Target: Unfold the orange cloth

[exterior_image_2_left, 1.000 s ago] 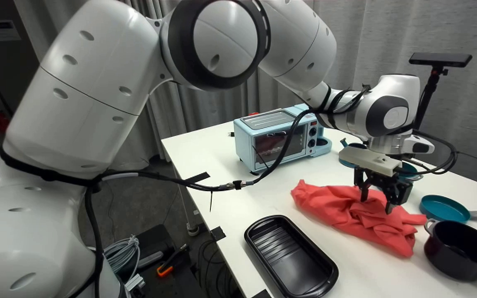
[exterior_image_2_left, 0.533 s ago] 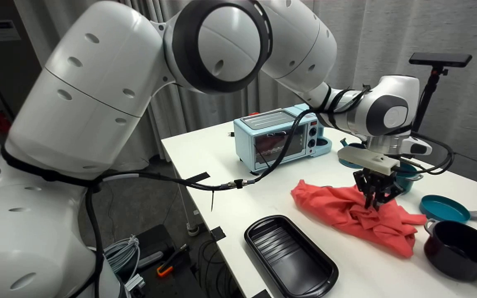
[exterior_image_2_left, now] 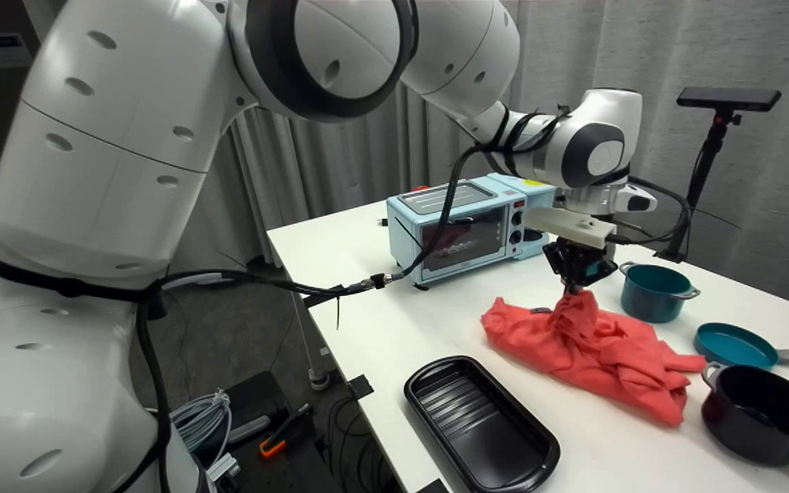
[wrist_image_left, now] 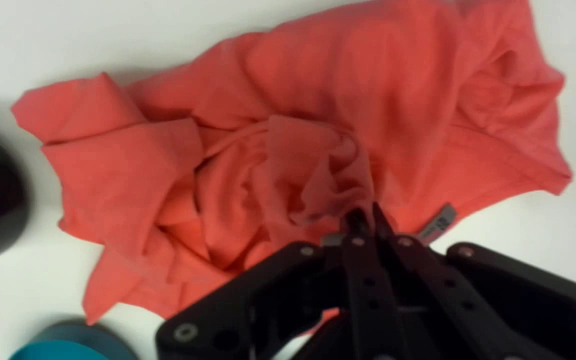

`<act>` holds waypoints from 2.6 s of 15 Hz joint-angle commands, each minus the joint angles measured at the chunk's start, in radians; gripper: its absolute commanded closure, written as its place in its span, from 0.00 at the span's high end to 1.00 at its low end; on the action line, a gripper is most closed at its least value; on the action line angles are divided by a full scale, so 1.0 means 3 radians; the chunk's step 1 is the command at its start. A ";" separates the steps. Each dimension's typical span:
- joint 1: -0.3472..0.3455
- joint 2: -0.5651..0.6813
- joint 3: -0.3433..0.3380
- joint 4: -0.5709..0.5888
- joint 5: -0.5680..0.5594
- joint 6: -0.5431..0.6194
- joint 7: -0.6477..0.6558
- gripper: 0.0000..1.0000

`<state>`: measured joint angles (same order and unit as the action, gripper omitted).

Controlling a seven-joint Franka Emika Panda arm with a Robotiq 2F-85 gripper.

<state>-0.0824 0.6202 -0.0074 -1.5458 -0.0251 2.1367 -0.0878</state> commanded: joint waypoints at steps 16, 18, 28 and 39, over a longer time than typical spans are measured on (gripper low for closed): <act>0.0023 -0.0601 0.0249 -0.0689 0.0482 -0.1133 -0.0538 0.30; 0.0020 -0.0582 0.0215 -0.0663 0.0471 -0.1172 -0.0507 0.39; 0.0047 -0.0403 0.0086 -0.0615 0.0438 -0.0390 -0.0319 1.00; 0.0161 0.0062 -0.0004 -0.0635 0.0212 0.0550 0.0304 0.49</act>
<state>-0.0649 0.6260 0.0163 -1.7379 0.0597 2.2739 -0.0480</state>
